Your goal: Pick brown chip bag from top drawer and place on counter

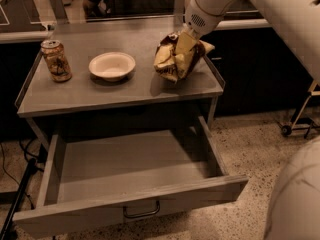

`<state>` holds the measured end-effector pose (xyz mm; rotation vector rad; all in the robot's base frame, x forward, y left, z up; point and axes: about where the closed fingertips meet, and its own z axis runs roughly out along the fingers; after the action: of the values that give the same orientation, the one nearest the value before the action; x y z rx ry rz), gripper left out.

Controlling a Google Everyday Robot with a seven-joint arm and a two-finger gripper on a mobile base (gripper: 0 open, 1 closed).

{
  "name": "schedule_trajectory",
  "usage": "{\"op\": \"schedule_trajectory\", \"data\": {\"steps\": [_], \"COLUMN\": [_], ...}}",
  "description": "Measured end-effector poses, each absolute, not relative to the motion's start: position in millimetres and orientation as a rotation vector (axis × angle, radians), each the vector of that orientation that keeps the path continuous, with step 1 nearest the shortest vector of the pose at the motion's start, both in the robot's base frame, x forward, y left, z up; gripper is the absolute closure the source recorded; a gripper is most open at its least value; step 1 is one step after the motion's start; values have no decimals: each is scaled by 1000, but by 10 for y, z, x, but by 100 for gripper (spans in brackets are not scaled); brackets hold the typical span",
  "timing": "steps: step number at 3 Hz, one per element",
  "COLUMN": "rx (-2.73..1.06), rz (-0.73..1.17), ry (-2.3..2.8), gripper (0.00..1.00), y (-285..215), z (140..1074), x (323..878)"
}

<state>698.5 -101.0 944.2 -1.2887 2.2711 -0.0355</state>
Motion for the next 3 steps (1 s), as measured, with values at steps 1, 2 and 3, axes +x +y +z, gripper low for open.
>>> {"op": "schedule_trajectory", "data": {"steps": [1,2,3], "rx": [-1295,-1290,-1275], "rz": [-43,-29,6], "ry": [2270,2295,2324], "gripper": [100,100,100], "y": [-970,-972,-998], "z": [9384,9212,9063], "x": [7164,7264,7255]}}
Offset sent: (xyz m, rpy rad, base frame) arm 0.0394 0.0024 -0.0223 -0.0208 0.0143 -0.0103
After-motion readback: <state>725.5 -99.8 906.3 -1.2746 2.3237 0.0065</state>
